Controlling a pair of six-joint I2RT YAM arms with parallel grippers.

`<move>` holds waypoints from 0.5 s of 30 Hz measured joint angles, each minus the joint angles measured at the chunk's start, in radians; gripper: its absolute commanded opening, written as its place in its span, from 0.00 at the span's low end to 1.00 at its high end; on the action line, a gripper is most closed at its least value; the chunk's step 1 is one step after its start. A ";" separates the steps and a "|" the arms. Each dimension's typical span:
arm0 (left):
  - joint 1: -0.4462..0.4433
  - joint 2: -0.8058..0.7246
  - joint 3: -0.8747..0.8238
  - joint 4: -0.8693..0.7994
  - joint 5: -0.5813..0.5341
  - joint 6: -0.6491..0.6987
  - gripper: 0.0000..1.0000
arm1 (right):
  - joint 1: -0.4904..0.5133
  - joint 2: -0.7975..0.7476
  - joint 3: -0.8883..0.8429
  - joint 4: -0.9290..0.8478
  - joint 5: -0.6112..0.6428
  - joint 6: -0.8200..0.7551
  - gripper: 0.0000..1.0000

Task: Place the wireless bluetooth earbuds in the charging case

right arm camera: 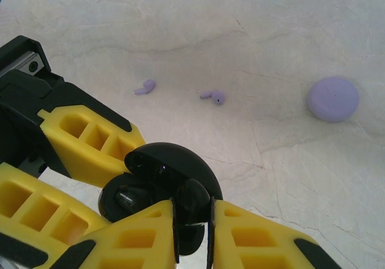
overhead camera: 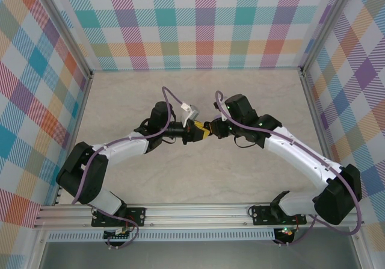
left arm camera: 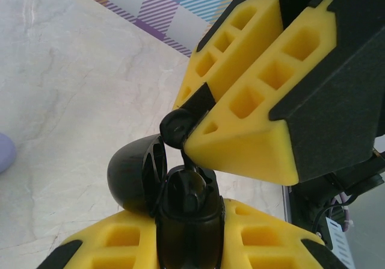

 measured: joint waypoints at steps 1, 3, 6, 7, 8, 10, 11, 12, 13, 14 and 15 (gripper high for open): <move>0.000 0.000 0.001 -0.001 0.000 0.000 0.04 | 0.000 0.001 0.000 0.000 0.000 0.000 0.19; 0.000 0.000 0.002 -0.003 0.000 0.000 0.03 | 0.000 0.002 0.000 0.000 0.000 0.000 0.19; 0.000 0.000 0.002 -0.004 0.000 0.000 0.03 | 0.000 0.002 0.000 0.000 0.000 0.000 0.19; -0.001 0.000 0.003 -0.004 0.000 0.000 0.03 | 0.000 0.002 0.000 0.000 0.000 0.000 0.19; -0.001 0.000 0.003 -0.004 0.000 0.000 0.03 | 0.000 0.002 0.000 0.000 0.000 0.000 0.19; -0.001 0.000 0.003 -0.005 -0.001 0.000 0.03 | 0.000 0.002 0.000 0.000 0.000 0.000 0.19; -0.001 0.000 0.003 -0.006 -0.001 0.000 0.03 | 0.001 0.002 0.000 0.000 0.000 0.000 0.19; -0.001 0.000 0.003 -0.008 -0.001 0.000 0.03 | 0.001 0.002 0.000 0.000 0.000 0.000 0.19; -0.001 0.000 0.003 -0.013 -0.001 0.000 0.03 | 0.002 0.002 0.000 0.000 0.000 0.000 0.19; -0.001 0.000 0.003 -0.019 -0.002 0.000 0.03 | 0.002 0.002 0.000 0.000 0.000 0.000 0.19; -0.002 0.000 0.003 -0.024 -0.003 0.000 0.03 | 0.002 0.002 0.000 0.000 0.000 0.000 0.19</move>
